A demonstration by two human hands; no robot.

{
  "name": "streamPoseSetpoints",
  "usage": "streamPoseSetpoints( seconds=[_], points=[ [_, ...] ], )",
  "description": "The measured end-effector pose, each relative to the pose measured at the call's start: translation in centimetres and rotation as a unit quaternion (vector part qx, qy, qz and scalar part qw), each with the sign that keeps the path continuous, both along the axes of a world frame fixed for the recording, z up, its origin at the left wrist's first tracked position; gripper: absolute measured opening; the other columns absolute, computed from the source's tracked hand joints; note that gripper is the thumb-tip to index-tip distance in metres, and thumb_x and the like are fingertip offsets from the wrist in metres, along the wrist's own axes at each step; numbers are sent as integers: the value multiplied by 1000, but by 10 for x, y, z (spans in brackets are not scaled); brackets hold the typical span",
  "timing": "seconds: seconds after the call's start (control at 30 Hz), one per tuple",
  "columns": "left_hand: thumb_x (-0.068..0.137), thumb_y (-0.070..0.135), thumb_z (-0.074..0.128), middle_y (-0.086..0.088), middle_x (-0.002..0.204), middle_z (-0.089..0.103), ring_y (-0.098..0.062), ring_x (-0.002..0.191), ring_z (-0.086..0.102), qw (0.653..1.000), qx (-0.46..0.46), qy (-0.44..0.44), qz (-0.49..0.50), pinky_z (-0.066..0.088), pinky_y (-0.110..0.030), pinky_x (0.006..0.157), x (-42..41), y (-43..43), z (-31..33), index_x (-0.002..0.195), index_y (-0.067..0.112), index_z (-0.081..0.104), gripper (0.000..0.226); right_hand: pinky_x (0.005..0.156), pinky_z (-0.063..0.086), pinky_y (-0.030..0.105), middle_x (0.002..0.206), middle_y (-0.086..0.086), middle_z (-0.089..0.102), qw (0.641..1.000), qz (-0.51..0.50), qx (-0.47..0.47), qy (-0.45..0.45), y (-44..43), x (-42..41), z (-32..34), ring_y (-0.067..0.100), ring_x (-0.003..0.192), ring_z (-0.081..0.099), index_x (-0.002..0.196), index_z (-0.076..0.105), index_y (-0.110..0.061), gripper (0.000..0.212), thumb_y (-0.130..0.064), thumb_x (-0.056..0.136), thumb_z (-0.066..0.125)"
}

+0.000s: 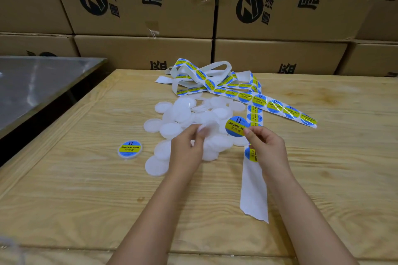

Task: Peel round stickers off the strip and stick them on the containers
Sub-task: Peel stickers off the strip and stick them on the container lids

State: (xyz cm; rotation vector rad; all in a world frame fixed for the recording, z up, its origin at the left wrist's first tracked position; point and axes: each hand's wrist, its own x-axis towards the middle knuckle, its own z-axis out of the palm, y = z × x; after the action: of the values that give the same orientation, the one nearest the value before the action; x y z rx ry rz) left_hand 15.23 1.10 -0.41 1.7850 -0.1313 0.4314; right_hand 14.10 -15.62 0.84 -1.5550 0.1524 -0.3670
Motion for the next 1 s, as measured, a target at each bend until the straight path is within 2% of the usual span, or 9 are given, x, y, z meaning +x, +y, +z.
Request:
streamPoseSetpoints(
  seconds=[0.1,0.17,0.33,0.43,0.6,0.7,0.8,0.9,1.0],
  points=[
    [97,10,46,-11,95,65,-23,76,65,975,-195,96,-52,54,-25,54,1,1,10,99,17,59,15,59,45,14,72,-9,61,997,15,80,-14,1,-1,3,7,69,53,80,67,-20,9,-14,86,64],
    [98,7,43,-10,95,63,-16,63,67,950,-265,139,-90,51,-22,48,0,0,14,108,19,53,19,60,47,17,81,-6,63,992,37,117,-29,3,-2,5,10,75,56,88,65,-22,12,-11,87,62],
    [97,-1,37,-10,73,51,-10,40,44,868,-383,263,-173,39,-20,39,-8,-9,19,119,10,46,27,76,48,17,107,-2,70,984,164,55,-47,13,-7,3,5,92,63,122,47,-34,49,-2,88,58],
    [91,-6,38,-6,66,49,-10,39,36,829,-384,309,-265,33,-18,37,-13,-14,18,120,7,45,32,77,50,19,110,2,69,972,229,50,-13,24,-11,0,11,90,66,131,38,-32,59,0,87,59],
    [97,8,37,0,76,63,-8,49,47,853,-275,284,-341,42,-18,43,-18,-21,16,106,8,59,23,63,52,19,88,1,68,975,202,89,-2,29,-9,-1,13,72,64,131,39,-22,61,7,82,61],
    [97,10,42,-6,97,70,-19,81,68,882,-234,260,-316,57,-29,70,-18,-24,12,113,8,60,24,68,53,25,88,1,68,980,182,77,4,24,-6,-2,14,79,64,134,37,-24,67,5,80,65],
    [98,5,39,-17,113,66,-25,99,66,882,-268,259,-290,55,-34,86,-15,-23,11,119,1,57,28,77,50,26,91,-1,66,992,126,-13,-10,17,-4,-2,12,80,61,138,36,-24,71,2,79,68],
    [99,5,35,-25,115,63,-31,101,65,860,-330,276,-276,53,-35,89,-12,-19,13,118,-4,56,31,80,47,25,94,-2,64,994,68,-83,-26,10,0,-3,3,78,58,139,36,-22,72,-2,79,70],
    [101,13,35,-24,114,63,-29,99,65,869,-312,275,-267,54,-34,88,-12,-20,11,119,-4,56,32,81,47,24,99,0,63,992,75,-94,-34,11,0,-6,5,82,58,138,37,-22,70,-2,79,70]
  ],
)
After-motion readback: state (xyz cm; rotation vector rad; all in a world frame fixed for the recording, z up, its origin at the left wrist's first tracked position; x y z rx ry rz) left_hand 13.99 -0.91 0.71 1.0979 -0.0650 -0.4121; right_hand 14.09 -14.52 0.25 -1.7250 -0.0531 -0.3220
